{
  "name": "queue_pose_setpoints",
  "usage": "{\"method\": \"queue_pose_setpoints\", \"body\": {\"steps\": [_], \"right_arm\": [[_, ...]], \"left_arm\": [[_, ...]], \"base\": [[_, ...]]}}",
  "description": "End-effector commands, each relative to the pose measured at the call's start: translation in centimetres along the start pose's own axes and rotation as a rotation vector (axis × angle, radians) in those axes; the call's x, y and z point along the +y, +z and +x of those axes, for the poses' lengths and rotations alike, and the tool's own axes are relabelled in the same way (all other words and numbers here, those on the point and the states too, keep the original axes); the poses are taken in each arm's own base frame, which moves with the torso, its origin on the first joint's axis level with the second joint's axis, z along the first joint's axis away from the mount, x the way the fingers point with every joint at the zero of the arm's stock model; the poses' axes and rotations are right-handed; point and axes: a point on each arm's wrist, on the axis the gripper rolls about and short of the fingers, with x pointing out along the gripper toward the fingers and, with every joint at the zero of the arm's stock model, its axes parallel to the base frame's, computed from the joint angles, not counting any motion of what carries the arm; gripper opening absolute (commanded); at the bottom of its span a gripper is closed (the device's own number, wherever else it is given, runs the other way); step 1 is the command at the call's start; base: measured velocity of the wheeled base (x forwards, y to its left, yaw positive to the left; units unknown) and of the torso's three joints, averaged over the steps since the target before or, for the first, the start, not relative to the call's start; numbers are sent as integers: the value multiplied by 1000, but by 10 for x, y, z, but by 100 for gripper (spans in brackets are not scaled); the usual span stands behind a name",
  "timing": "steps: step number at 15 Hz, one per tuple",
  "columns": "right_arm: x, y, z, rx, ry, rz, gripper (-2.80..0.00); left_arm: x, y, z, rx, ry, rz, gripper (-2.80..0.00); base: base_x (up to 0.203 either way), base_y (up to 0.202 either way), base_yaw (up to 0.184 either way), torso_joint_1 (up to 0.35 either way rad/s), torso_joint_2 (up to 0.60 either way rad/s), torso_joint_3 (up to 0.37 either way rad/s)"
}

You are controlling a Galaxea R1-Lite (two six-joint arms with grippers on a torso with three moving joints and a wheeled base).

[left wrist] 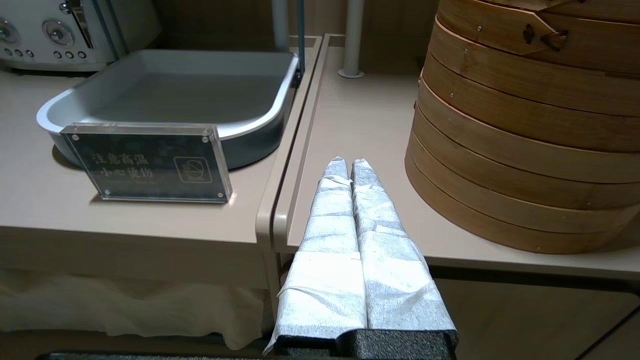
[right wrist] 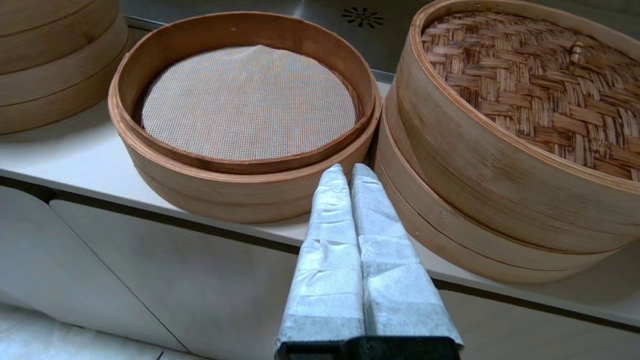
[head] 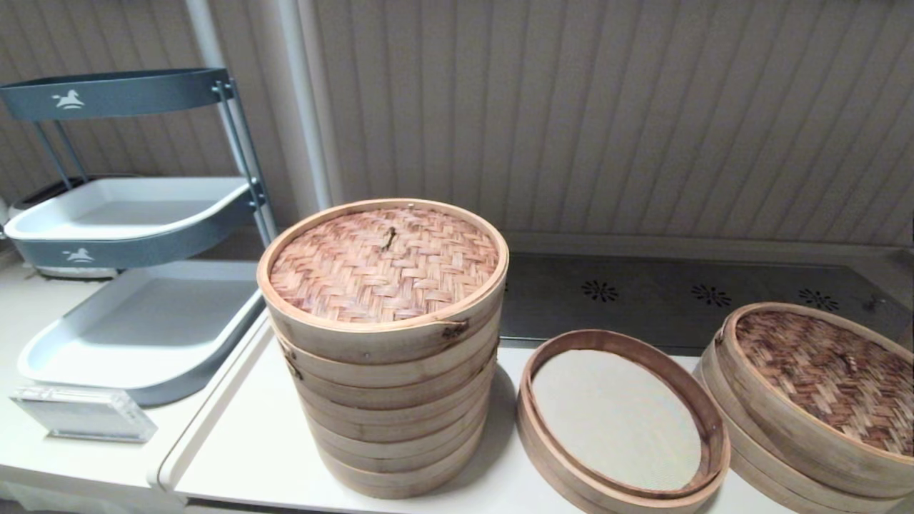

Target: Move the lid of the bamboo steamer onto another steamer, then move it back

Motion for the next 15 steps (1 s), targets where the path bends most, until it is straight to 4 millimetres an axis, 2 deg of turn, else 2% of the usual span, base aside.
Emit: {"method": "queue_pose_setpoints", "body": {"steps": [1, 7, 10, 12, 15], "right_arm": [[1, -3, 0, 2, 32, -5, -280], [0, -6, -5, 10, 85, -13, -280], [1, -9, -14, -76, 27, -24, -280], [1, -18, -21, -114, -44, -34, -280], [1, -26, -21, -121, -81, -4, -280]], "left_arm": [[0, -7, 1, 22, 0, 0, -280], [0, -7, 1, 22, -1, 0, -280], [0, -7, 1, 22, 1, 0, -280], [0, -7, 1, 22, -1, 0, -280], [0, -7, 1, 22, 1, 0, -280]], "base": [[0, 0, 0, 0, 0, 0], [0, 0, 0, 0, 0, 0], [0, 0, 0, 0, 0, 0], [0, 0, 0, 0, 0, 0], [0, 0, 0, 0, 0, 0]]}}
